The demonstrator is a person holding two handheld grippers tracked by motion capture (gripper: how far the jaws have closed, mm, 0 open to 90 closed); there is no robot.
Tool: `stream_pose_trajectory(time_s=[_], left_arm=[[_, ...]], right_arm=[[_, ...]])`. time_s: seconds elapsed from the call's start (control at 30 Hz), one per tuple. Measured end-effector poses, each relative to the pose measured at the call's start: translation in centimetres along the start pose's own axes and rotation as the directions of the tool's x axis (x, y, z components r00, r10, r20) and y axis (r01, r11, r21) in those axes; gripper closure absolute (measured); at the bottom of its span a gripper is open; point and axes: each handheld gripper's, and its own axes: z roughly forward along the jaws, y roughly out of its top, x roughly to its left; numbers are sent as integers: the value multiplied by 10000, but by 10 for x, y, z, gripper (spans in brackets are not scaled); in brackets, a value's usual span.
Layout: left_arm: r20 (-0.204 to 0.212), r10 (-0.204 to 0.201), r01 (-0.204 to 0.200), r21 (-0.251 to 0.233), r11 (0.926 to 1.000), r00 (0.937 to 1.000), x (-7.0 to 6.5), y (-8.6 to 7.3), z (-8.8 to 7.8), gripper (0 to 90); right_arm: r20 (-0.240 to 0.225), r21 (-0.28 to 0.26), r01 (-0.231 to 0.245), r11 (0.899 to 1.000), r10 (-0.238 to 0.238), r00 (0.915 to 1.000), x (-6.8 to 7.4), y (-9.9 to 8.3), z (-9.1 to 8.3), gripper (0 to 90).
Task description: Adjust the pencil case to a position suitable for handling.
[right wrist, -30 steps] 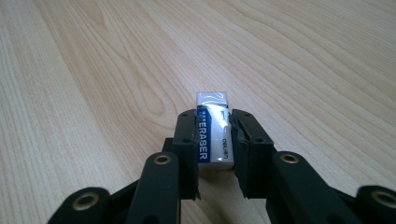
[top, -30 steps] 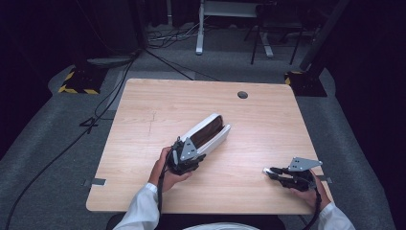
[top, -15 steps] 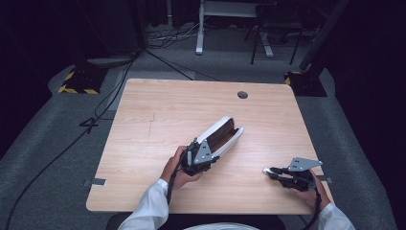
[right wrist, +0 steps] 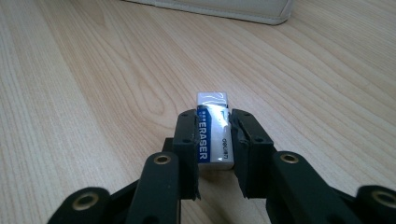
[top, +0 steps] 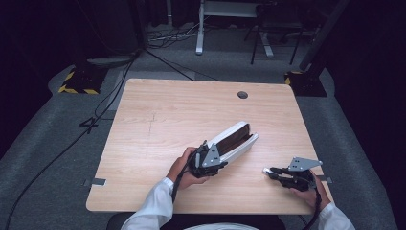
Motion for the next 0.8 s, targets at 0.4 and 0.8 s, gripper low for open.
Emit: stream_pose_trajectory(time_s=[0.4, 0.8], left_arm=[[-1532, -812, 888, 437, 9951, 9849, 17, -37, -33, 588], [-2287, -1233, 1479, 936, 9846, 9657, 27, -60, -43, 498]], right_arm=[[-22, 8, -21, 10000, 21, 10000, 0, 0, 0, 729], [53, -3, 55, 10000, -55, 10000, 1, 0, 0, 735]])
